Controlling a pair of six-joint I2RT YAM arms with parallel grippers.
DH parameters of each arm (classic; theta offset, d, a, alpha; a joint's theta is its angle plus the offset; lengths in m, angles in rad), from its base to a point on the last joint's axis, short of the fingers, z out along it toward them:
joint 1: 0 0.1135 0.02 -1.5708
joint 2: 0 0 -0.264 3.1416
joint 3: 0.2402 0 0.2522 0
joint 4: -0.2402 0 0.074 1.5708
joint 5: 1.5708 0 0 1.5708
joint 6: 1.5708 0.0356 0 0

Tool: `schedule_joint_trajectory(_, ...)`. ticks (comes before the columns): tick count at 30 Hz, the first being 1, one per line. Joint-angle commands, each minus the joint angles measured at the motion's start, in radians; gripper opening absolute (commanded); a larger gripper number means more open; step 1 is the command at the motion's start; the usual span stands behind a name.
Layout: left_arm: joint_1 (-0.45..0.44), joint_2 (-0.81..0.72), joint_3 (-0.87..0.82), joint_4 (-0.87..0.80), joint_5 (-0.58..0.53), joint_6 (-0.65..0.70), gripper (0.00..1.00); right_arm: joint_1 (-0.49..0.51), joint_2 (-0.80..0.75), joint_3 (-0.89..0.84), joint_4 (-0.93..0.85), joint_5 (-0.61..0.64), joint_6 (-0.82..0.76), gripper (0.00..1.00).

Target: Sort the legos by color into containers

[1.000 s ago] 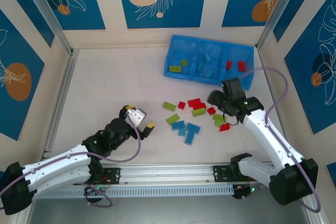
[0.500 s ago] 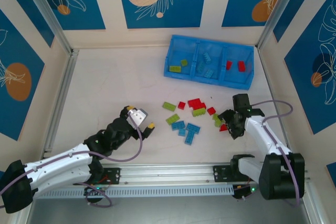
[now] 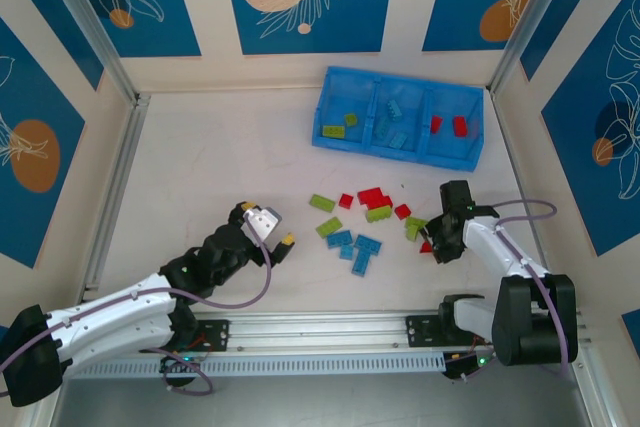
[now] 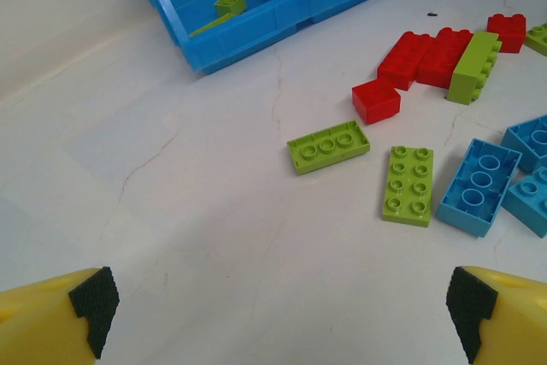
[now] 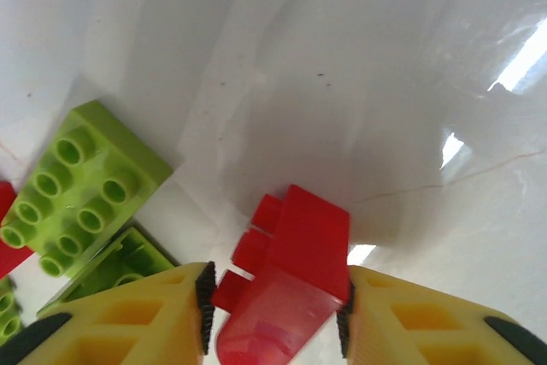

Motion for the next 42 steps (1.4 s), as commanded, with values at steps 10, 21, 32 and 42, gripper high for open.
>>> schedule_joint_trajectory(10,-0.006,0.001,0.012,0.014,0.002,0.010,1.00,-0.011,-0.057,-0.054,0.021,0.013,0.016,0.27)
schedule_joint_trajectory(21,-0.004,-0.002,0.014,0.010,-0.002,0.015,1.00,0.036,-0.175,0.334,0.055,0.187,-0.330,0.14)
schedule_joint_trajectory(32,-0.005,-0.004,0.012,0.010,-0.012,0.021,1.00,-0.070,0.628,1.014,0.032,0.250,-0.587,0.15)
schedule_joint_trajectory(42,-0.004,0.029,0.008,0.026,-0.025,0.022,1.00,-0.101,0.947,1.459,-0.244,0.229,-0.535,0.49)
